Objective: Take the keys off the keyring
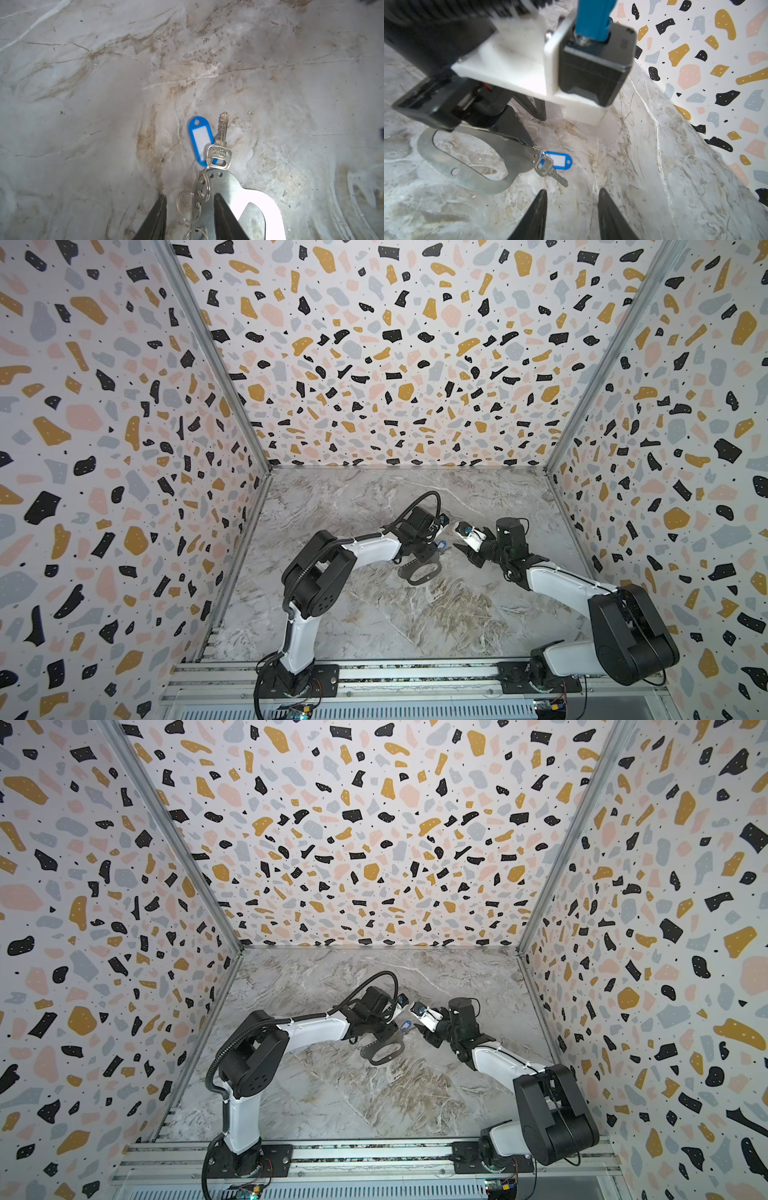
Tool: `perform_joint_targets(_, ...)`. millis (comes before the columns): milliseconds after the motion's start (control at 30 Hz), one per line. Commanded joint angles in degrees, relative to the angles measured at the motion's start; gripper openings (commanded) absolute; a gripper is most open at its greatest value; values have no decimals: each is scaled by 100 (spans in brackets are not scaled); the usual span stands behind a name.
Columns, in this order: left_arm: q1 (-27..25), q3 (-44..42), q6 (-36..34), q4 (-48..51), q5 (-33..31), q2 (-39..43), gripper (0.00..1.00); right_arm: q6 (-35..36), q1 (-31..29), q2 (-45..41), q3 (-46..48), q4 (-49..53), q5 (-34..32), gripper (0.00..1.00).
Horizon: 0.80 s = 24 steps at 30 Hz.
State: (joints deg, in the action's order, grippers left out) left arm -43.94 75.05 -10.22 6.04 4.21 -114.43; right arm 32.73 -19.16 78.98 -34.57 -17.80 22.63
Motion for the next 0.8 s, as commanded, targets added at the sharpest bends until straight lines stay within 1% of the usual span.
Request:
perform_joint_targets(0, -18, 61, -180, 46, 92, -2, 38, 41, -29, -205, -35, 181, -173, 42)
perform_joint_targets(267, -24, -36, -248, -125, 361, -7, 37, 49, -67, -173, -14, 132, -352, 40)
perform_joint_targets(467, -22, 7, -209, -115, 264, -86, 33, 104, -60, -251, 11, 151, -460, 38)
perform_joint_targets(600, -33, 29, -217, -56, 284, -141, 33, 120, -39, -337, 96, 112, -505, 38)
perform_joint_targets(700, -42, 21, -219, -77, 291, -158, 33, -3, 54, -416, 151, 27, -423, 39)
perform_joint_targets(767, -53, 15, -226, -86, 274, -176, 33, -73, 198, -477, 191, -4, -165, 39)
